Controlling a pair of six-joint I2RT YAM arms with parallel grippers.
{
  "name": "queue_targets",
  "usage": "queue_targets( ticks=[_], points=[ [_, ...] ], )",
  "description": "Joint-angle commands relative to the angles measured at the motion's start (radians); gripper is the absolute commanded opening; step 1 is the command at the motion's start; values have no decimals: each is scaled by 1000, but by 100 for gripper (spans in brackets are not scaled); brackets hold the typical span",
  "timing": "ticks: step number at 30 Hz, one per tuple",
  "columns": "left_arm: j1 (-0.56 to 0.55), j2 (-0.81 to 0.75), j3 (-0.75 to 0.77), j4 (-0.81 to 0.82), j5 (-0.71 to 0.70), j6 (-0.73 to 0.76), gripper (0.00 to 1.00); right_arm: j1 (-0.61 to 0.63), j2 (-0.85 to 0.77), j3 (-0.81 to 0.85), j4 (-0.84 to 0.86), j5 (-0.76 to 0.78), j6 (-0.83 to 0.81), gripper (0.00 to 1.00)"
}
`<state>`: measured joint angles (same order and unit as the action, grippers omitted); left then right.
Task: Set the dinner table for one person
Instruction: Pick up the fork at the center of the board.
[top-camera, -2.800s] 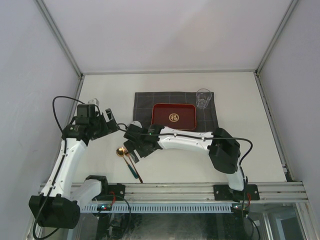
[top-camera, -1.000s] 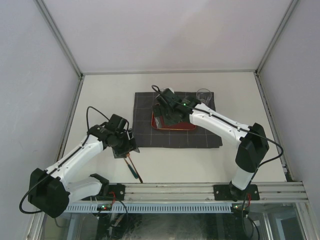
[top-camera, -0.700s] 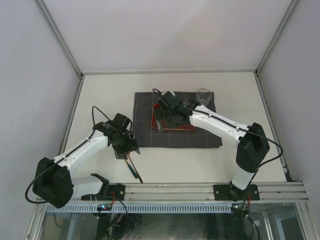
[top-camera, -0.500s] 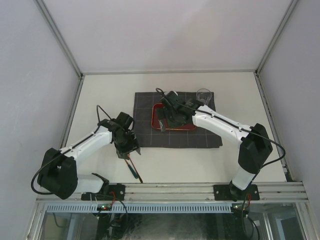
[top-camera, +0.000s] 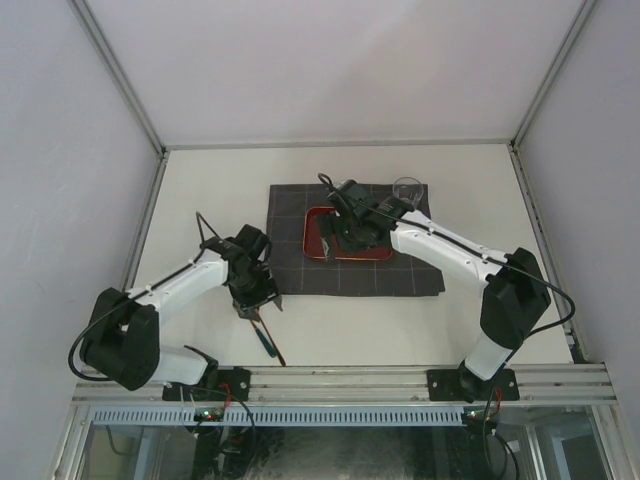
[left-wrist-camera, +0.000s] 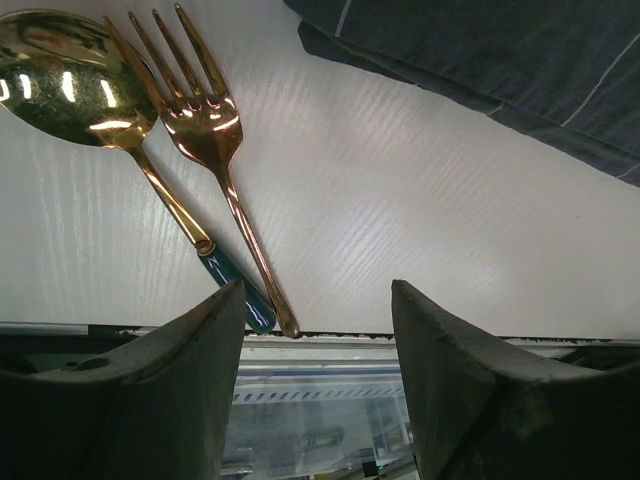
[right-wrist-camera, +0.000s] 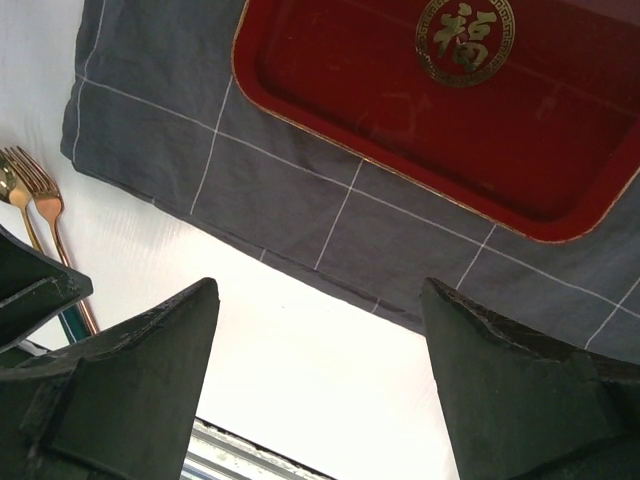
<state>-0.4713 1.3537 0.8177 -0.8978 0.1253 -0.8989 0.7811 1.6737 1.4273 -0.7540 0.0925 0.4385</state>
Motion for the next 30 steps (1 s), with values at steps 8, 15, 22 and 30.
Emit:
queue_targets(
  ticks=[8, 15, 22, 30],
  points=[
    [-7, 50, 18, 27, -24, -41, 63, -30, -41, -33, 63, -31, -25, 81],
    [-6, 80, 19, 36, -36, -44, 62, -50, -48, -45, 69, -33, -26, 81],
    [0, 92, 12, 31, -42, -41, 61, -64, -51, -62, 75, -40, -22, 81],
    [14, 83, -13, 29, -55, -50, 60, -69, -48, -69, 79, -49, -22, 81]
  ],
)
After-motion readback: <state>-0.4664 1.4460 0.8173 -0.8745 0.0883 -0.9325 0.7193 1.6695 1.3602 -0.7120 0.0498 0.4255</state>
